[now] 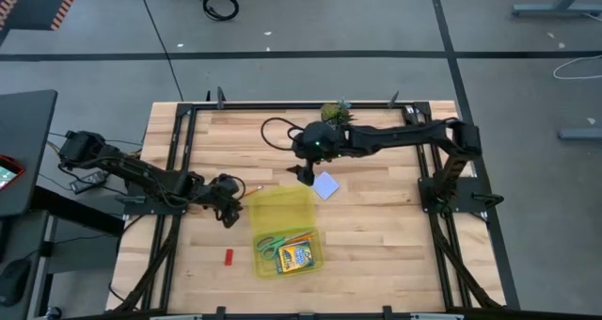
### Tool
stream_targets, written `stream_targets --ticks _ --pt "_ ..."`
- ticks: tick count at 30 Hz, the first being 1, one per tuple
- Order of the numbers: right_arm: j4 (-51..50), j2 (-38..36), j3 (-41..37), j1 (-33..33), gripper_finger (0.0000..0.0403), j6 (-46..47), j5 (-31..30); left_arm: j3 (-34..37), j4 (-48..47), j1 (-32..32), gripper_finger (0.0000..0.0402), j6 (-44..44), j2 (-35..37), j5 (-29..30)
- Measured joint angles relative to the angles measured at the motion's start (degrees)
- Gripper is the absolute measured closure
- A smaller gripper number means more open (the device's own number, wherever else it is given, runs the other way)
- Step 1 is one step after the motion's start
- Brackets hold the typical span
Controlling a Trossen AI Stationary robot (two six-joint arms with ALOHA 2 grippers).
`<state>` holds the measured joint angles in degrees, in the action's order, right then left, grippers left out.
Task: Pack school essentials
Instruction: Put the orange pencil into the yellow supply box
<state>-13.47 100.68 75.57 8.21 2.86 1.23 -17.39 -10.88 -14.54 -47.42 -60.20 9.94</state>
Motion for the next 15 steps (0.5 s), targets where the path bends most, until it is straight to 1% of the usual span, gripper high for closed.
stream_targets --ticks 5,6,9,12,15 --pt "4.2 1.4 0.0 1.2 0.0044 -3.3 3.5 0.0 0.9 0.0 0.0296 -2.6 0.0 0.0" --pt "6.3 1.9 0.0 1.5 0.0044 -4.2 4.1 0.0 0.9 0.0 0.0296 -3.3 0.0 0.0" --pt "9.1 2.9 0.0 1.6 0.0044 -6.6 5.3 -0.5 0.5 0.0 0.029 -4.2 0.0 0.4" --pt "12.7 4.3 0.0 1.7 0.0044 -8.4 5.5 -1.0 0.6 -0.2 0.028 -0.2 0.0 4.3" --pt "15.6 5.5 0.0 1.9 0.0044 -8.0 5.4 -1.0 0.6 -0.9 0.0272 5.1 0.0 8.2"
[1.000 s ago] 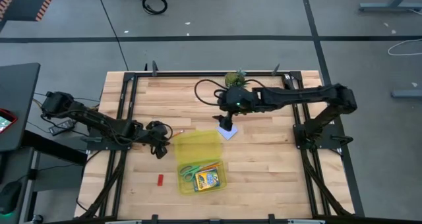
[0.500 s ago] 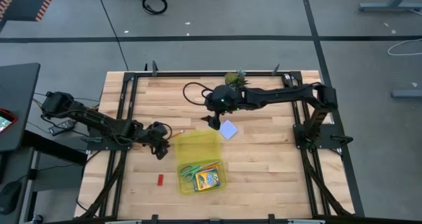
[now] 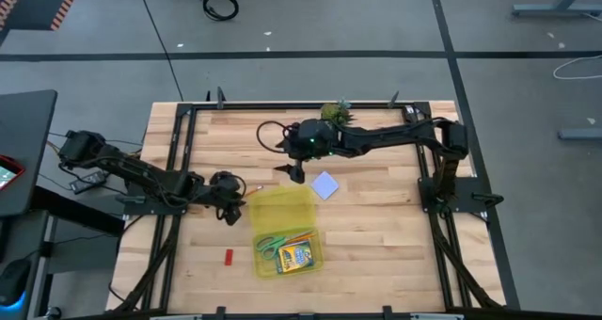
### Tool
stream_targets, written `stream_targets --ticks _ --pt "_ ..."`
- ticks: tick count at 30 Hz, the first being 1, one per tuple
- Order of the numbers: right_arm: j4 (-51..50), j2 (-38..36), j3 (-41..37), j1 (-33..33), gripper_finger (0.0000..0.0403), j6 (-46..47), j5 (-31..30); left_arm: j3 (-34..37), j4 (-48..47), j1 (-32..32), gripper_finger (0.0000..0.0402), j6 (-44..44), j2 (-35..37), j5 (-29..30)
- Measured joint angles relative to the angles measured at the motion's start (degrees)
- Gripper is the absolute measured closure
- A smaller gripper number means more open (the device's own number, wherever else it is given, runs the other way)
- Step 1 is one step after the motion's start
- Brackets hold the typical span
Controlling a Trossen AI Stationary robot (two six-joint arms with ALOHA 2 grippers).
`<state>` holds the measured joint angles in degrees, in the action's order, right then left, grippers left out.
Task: Pack school essentials
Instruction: Put the orange pencil into the yellow supply box
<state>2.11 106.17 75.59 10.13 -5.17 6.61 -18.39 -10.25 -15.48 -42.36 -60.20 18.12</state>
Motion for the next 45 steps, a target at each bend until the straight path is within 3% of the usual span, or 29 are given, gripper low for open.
stream_targets --ticks 11,16,21,27,36,39,45 --pt "2.2 0.0 0.0 1.1 0.0044 -0.6 -0.5 0.0 -1.3 -3.3 0.0243 2.9 0.0 0.5" --pt "3.3 0.0 0.0 0.9 0.0044 -1.6 -0.5 0.9 -0.9 -4.5 0.0235 0.8 -0.2 6.4" --pt "4.2 0.0 0.0 1.0 0.0044 -1.5 1.2 5.3 6.8 -6.1 0.0251 1.1 -0.2 9.4" --pt "5.9 0.0 0.0 0.1 0.0044 -1.0 1.9 8.2 7.4 -6.9 0.0273 1.0 -0.2 11.9" --pt "6.5 0.0 0.0 -0.9 0.0044 -1.3 2.0 11.3 10.2 -6.9 0.0281 -0.4 -0.5 11.1" --pt "6.1 0.0 0.6 -1.0 0.0044 -0.8 1.9 11.7 10.2 -6.8 0.0301 -2.2 -0.4 10.2" --pt "4.7 0.0 5.0 -1.4 0.0044 -0.6 1.9 12.9 9.7 -6.8 0.0384 -5.5 -0.3 9.1"
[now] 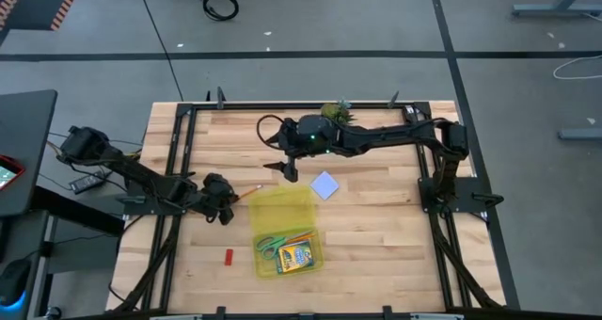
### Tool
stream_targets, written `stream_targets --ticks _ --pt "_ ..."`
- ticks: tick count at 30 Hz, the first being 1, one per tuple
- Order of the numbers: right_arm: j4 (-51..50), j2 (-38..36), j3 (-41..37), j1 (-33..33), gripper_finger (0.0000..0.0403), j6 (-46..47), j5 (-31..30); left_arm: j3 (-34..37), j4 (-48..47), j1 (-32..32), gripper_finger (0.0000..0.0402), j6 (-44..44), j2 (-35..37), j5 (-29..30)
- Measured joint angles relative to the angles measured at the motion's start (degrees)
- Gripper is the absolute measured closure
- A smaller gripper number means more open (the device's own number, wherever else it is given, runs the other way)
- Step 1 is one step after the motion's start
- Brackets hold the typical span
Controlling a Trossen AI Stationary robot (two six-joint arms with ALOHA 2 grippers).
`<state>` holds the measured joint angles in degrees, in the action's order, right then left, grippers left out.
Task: Pack school essentials
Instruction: Put the orange pencil into the yellow supply box
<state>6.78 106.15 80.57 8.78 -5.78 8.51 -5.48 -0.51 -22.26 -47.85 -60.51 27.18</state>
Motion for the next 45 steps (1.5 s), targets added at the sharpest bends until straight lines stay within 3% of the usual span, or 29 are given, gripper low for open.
stream_targets --ticks 9,25,37,45 --pt "-7.4 -0.1 5.1 0.1 0.0044 -0.9 -1.2 -0.1 -1.3 0.0 0.0391 -0.8 0.0 -0.9" --pt "-12.8 -0.1 5.3 0.1 0.0044 -0.7 -1.2 -3.3 -3.6 -0.1 0.0396 1.6 -0.3 -2.1" --pt "-12.9 0.0 2.3 0.2 0.0044 -2.2 -0.9 -5.9 -7.7 0.1 0.0398 2.7 -0.2 0.1" --pt "-7.7 0.0 -1.3 0.5 0.0044 -2.4 -0.5 -6.0 -8.8 5.3 0.0398 2.0 -0.2 -1.6"
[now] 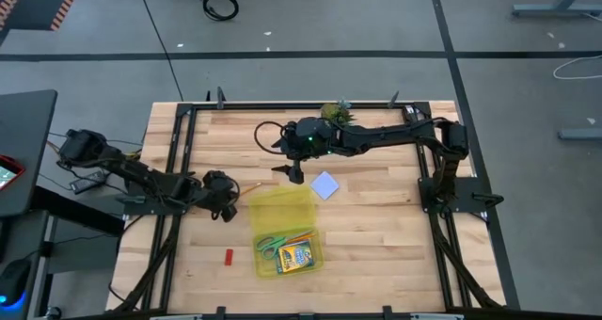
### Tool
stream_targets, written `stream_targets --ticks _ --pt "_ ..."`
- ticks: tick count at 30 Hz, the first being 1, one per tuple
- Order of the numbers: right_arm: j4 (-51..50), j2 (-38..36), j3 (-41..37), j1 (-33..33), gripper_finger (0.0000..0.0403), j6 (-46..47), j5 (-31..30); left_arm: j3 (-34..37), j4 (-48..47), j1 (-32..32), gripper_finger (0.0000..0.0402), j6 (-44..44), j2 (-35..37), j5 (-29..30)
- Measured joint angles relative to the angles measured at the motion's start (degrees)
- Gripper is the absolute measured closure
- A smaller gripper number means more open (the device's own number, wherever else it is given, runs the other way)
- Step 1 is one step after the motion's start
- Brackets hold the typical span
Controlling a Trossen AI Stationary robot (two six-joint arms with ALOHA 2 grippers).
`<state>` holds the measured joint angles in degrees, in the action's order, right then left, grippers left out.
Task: Pack school essentials
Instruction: Put the orange pencil into the yellow supply box
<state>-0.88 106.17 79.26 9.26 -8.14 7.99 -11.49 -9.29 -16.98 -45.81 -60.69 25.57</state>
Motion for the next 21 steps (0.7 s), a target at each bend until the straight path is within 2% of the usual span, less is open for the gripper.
stream_targets --ticks 7,13,21 --pt "1.4 0.4 0.0 0.6 0.0044 -0.7 0.0 0.0 -0.1 4.8 0.0399 1.5 0.0 0.0" --pt "4.0 3.8 1.1 1.6 0.0044 0.9 0.2 0.0 0.8 6.0 0.04 1.8 0.1 -0.9" --pt "3.0 12.2 9.3 1.9 0.0044 0.9 3.2 0.0 1.6 6.0 0.0401 1.3 0.5 -1.6"
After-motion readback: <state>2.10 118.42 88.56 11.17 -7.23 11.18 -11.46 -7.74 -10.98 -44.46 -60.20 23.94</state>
